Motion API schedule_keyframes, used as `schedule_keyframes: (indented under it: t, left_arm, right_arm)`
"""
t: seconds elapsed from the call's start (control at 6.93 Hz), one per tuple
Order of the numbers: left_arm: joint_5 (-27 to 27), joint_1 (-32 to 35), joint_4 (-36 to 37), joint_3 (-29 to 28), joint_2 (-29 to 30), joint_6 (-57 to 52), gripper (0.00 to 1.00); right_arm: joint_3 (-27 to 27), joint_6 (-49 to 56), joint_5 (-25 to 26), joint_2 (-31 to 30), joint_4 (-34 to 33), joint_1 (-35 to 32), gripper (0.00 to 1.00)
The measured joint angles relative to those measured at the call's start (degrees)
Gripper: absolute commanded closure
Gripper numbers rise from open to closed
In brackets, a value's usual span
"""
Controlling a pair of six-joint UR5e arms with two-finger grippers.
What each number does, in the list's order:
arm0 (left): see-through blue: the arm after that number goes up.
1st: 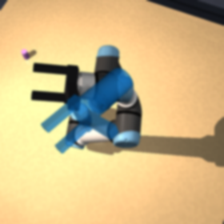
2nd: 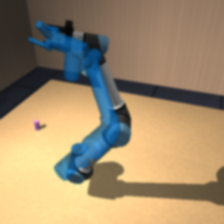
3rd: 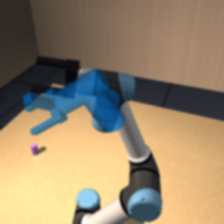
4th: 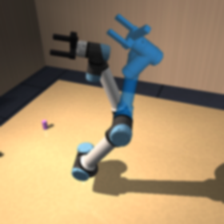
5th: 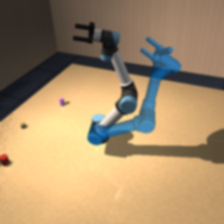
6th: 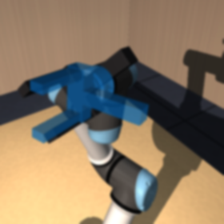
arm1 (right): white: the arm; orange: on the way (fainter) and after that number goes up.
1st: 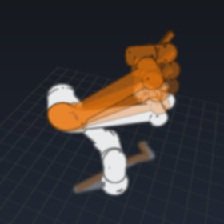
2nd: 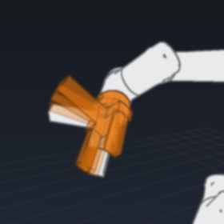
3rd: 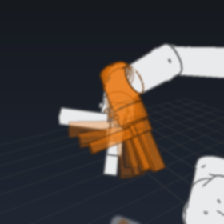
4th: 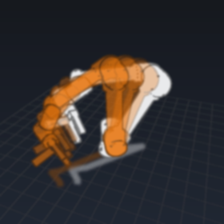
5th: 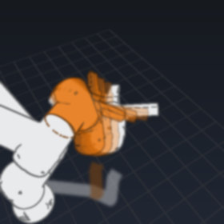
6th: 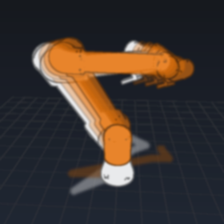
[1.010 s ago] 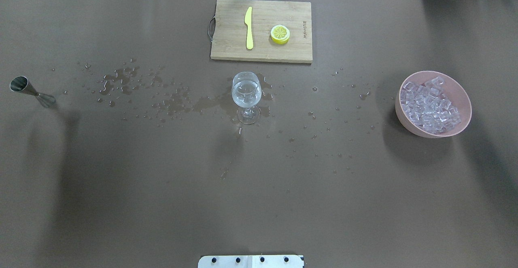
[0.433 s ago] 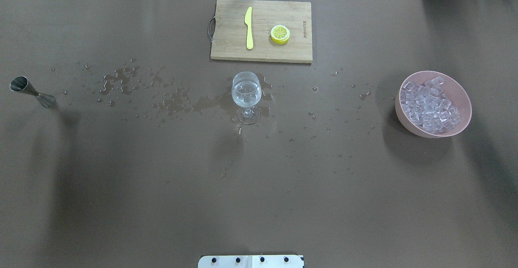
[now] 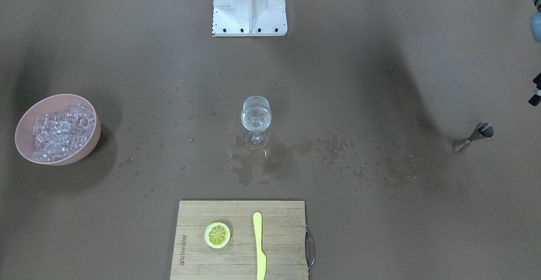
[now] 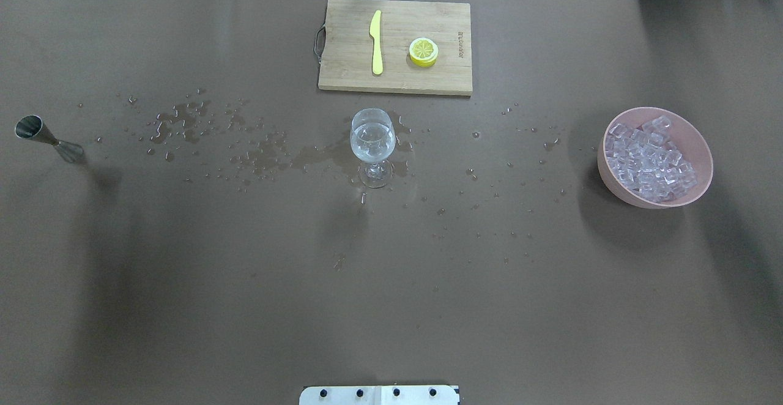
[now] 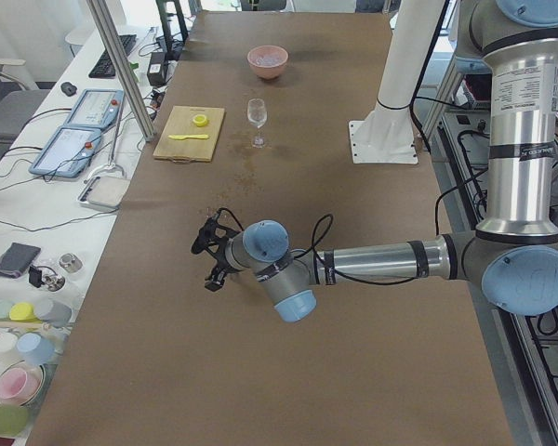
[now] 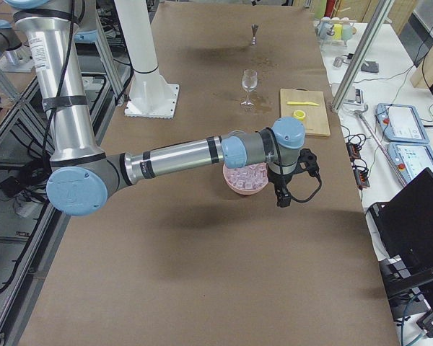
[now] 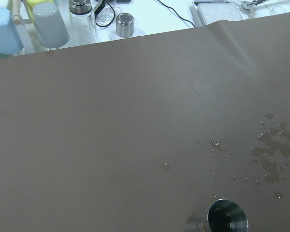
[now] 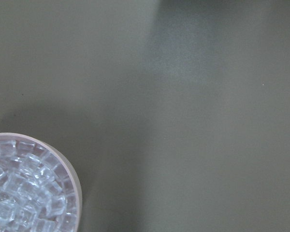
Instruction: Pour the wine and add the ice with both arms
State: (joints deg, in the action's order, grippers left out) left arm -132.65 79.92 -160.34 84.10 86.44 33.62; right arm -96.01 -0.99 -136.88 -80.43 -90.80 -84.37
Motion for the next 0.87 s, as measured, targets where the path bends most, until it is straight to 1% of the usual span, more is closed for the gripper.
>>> schedule_keyframes:
  t: [0.14, 0.29, 0.58, 0.72, 0.87]
  left_arm:
    - [3.50, -2.76, -4.36, -0.27, -0.10, 4.90, 0.02]
    - [7.00, -4.75, -6.85, -0.49, -0.22, 7.70, 0.02]
    - [12.26, -6.39, -9.96, -1.11, -1.64, 9.32, 0.02]
    - [14.59, -6.55, -13.12, -1.79, -3.40, 10.10, 0.02]
    - [15.69, -6.61, -17.03, -2.99, -4.42, 11.86, 0.02]
  right_arm:
    - [-1.85, -3.18, -2.47, -0.22, 0.06, 0.00, 0.00]
    - [-2.91, -4.69, -3.96, -0.23, 0.09, 0.01, 0.00]
    - [-3.52, -5.48, -4.42, -0.19, 0.35, 0.05, 0.00]
    - [-3.67, -5.55, -4.13, -0.30, 1.06, 0.03, 0.00]
    - [-3.77, -5.78, -3.63, -0.17, 1.96, 0.03, 0.00]
